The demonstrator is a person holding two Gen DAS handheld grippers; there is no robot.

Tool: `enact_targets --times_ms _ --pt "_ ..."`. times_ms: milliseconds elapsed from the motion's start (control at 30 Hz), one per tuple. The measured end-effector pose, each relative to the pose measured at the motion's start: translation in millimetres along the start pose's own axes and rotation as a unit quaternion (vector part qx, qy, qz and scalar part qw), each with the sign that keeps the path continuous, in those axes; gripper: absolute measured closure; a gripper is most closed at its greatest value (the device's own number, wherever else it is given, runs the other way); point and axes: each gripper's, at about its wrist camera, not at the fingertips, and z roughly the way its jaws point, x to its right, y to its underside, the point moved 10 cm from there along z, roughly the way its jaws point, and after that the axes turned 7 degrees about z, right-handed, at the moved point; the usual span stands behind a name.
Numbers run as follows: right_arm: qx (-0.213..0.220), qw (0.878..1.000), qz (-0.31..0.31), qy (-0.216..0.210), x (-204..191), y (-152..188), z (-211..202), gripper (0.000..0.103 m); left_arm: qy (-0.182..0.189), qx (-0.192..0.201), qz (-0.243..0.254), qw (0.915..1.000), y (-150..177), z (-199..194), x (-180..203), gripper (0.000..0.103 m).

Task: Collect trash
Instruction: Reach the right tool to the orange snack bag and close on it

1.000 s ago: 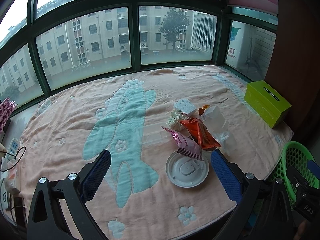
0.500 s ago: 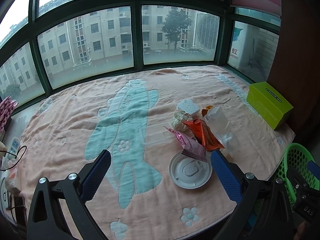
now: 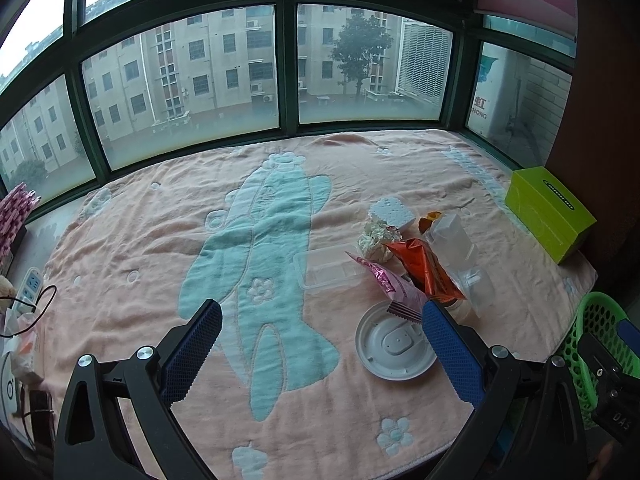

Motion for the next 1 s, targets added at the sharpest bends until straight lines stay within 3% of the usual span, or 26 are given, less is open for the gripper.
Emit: enact_targets --times_ms 567,1000 --pt "-0.018 0.999 -0.018 -0.039 -24.2 -9.7 26.5 0.005 -0.017 -0.008 -0.014 0.9997 -3.4 10.4 -29.0 0.006" --pt "-0.063 0.990 -0.044 -0.119 -74.0 -21.2 68.9 0.011 -0.022 -0.013 -0.017 0.9995 -8.3 22.1 -43.7 0.006"
